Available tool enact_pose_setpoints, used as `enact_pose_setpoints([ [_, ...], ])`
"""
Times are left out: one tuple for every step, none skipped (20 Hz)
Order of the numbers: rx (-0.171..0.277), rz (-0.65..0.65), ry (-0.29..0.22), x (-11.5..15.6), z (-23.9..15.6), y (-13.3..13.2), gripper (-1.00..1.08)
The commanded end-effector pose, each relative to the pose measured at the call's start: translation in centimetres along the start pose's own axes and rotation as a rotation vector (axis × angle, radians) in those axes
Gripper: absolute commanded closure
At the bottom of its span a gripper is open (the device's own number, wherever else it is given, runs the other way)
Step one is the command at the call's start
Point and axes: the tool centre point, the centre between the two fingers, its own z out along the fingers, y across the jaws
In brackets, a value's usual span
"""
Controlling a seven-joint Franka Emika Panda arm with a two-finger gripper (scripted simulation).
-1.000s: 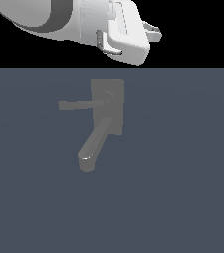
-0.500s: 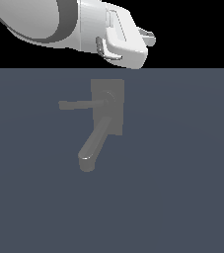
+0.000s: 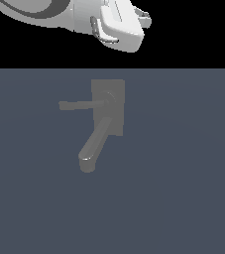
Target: Turn on the faucet by rotating a designated handle.
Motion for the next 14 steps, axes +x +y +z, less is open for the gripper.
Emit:
enact_pose_setpoints([
  [-0.031,0.045,0.013,-0.9,-0.7,1.5,1.08],
  [-0.046,0.066,0.018,-1.4,-1.0,2.2,1.08],
  [-0.063,0.088,0.024,-1.9,-1.4,2.9,1.08],
  [-0.081,0.112,0.030,-2.5,-1.9,3.7,1.08],
  [-0.101,0.136,0.036,-3.1,-2.4,4.5,1.08],
  [-0.123,0.161,0.041,-3.7,-2.9,5.4,1.08],
  [-0.147,0.187,0.047,-4.4,-3.5,6.3,1.08],
  [-0.173,0.213,0.053,-5.1,-4.2,7.2,1.08],
  [-0.200,0.240,0.058,-5.9,-4.9,8.1,1.08],
  [-0.229,0.265,0.063,-6.7,-5.7,9.0,1.08],
  [-0.258,0.290,0.067,-7.4,-6.6,9.9,1.08],
  [-0.288,0.312,0.072,-8.1,-7.4,10.7,1.08],
  [-0.319,0.334,0.075,-8.8,-8.3,11.5,1.08],
  [-0.350,0.354,0.079,-9.5,-9.3,12.3,1.08],
])
